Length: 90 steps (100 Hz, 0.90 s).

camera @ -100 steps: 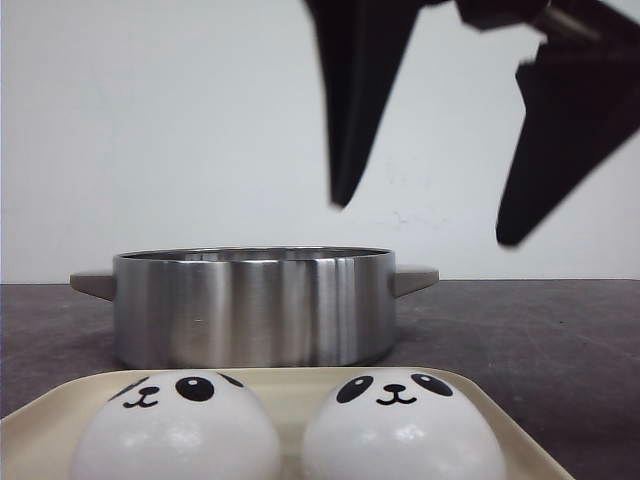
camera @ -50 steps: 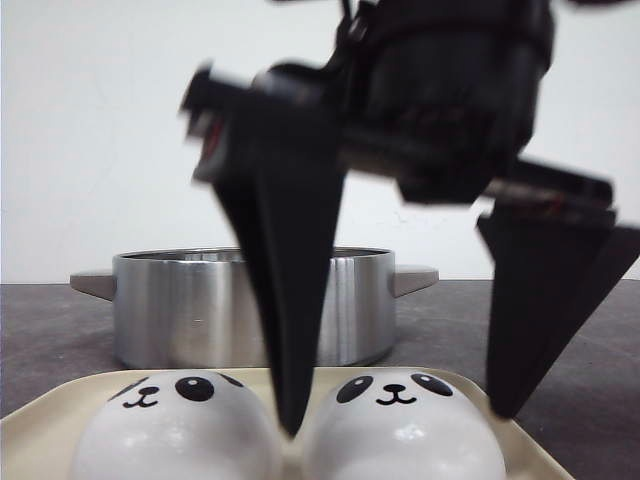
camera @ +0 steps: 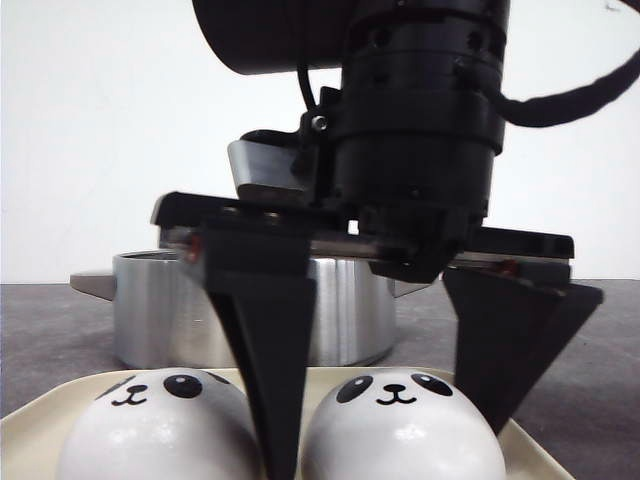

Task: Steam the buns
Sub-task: 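Lower the right gripper onto a near panda bun and grasp it, then carry the bun with the right gripper into the pot and release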

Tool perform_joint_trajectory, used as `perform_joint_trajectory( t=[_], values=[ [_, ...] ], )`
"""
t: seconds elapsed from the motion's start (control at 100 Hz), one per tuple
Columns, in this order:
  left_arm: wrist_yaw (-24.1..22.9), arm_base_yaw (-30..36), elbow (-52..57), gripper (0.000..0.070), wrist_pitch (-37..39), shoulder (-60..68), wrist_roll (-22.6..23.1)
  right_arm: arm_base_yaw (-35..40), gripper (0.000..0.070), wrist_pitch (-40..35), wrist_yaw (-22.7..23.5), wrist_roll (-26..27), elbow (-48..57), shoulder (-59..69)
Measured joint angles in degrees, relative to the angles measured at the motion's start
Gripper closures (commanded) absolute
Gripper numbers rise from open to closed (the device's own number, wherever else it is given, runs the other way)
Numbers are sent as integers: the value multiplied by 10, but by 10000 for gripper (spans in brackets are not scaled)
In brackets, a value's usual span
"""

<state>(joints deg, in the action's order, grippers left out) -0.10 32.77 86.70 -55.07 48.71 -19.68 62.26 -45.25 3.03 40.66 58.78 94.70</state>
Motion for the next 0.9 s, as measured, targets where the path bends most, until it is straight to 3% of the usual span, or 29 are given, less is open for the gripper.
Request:
perform_joint_trajectory(
  t=[0.11,0.21,0.24,0.29,0.65,0.9],
  values=[
    [0,0,0,0,0,0,0,-6,372,1,1,-1,0,0],
    [0,0,0,0,0,0,0,-12,419,-3,10,-5,0,0],
    [0,0,0,0,0,0,0,-12,498,-4,13,-7,0,0],
    [0,0,0,0,0,0,0,-12,700,-4,14,-10,0,0],
    [0,0,0,0,0,0,2,-5,688,1,-1,-32,17,-19],
    [0,0,0,0,1,0,5,6,693,-84,-8,-88,212,-97]
  ],
)
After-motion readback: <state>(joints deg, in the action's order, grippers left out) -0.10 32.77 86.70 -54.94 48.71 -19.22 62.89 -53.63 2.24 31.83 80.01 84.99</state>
